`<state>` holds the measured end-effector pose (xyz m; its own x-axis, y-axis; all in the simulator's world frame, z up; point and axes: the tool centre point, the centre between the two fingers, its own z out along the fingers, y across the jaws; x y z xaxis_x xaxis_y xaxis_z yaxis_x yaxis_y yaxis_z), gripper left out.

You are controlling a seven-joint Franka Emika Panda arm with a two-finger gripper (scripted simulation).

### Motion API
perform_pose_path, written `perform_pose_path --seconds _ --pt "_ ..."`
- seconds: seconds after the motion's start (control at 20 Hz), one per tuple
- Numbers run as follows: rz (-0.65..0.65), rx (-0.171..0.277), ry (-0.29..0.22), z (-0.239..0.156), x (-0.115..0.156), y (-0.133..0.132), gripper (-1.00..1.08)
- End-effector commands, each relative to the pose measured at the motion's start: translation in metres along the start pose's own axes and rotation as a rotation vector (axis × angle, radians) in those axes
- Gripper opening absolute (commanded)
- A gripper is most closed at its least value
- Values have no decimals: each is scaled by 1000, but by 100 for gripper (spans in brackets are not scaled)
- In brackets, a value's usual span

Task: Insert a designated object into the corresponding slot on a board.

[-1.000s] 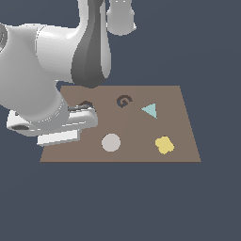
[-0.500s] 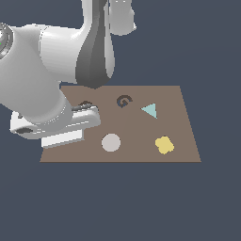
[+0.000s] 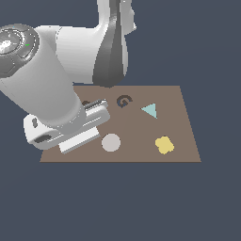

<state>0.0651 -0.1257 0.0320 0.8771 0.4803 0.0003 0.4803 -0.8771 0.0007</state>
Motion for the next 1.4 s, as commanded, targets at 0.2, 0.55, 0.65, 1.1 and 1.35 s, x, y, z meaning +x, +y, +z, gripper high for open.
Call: perform_pose_path --seconds 0.2,0.55,0.65,1.1,1.35 --pt "-272 -1 1 -2 16 -32 -100" --pt "-623 -1 1 -4 22 -78 -100" --pt "-729 -1 1 -4 21 -92 -100" --pt "-1188 -1 1 -6 -2 -148 -100" --pt "-1383 -1 1 -7 -20 -167 -100"
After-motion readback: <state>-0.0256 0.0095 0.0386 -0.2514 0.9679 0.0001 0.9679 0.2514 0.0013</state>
